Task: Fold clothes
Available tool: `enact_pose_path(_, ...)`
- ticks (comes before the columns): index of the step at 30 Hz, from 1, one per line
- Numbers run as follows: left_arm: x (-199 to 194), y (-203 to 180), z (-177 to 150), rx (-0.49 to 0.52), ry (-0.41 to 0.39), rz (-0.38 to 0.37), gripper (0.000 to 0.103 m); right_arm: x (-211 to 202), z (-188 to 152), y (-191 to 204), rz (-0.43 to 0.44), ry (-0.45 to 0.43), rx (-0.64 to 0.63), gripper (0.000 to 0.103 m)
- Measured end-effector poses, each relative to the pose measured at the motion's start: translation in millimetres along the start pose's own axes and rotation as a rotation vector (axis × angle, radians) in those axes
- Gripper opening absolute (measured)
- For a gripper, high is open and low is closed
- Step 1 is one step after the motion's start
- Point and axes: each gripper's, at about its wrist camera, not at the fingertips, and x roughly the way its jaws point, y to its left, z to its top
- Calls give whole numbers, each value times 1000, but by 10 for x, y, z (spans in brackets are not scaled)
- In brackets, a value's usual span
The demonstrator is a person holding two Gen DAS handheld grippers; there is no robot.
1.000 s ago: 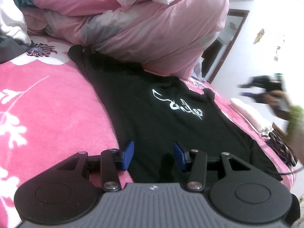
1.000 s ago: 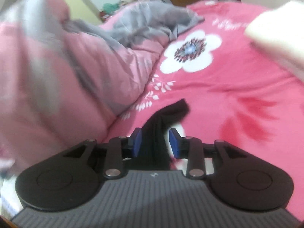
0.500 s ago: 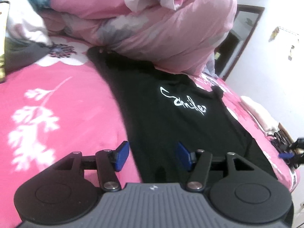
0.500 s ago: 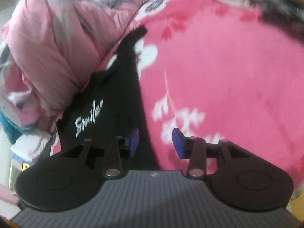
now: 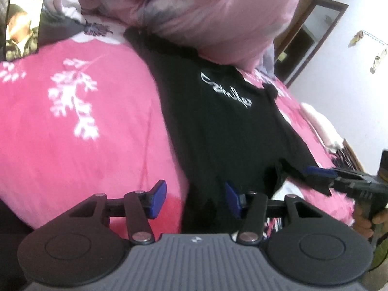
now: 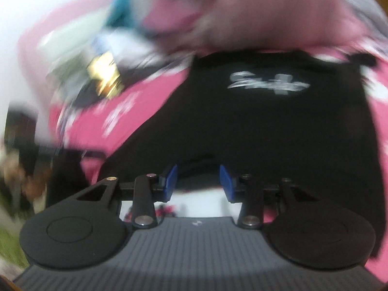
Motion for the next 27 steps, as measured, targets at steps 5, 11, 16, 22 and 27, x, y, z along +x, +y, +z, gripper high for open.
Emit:
enact_pose_path(5,60,-27,-26,34,12,-6,49,196,-1,517,-12,72,-318,39)
enact_pose_path(11,23,117,124,43,-19,19,47,-8,12,317,-211,88,-314,39)
enact_pose_path(16,-118,283,301,49,-82,111,47,-374,-68,-137,-402,47,-163,39)
enact_pose_path(22,-42,197,496,79,-99,96,48,-698,-37,-1038,-455,-71,258,41)
enact_pose_path(27,362,-12,456,117,-7,73,50,-619,-79,-1740,-438,-79,555,41)
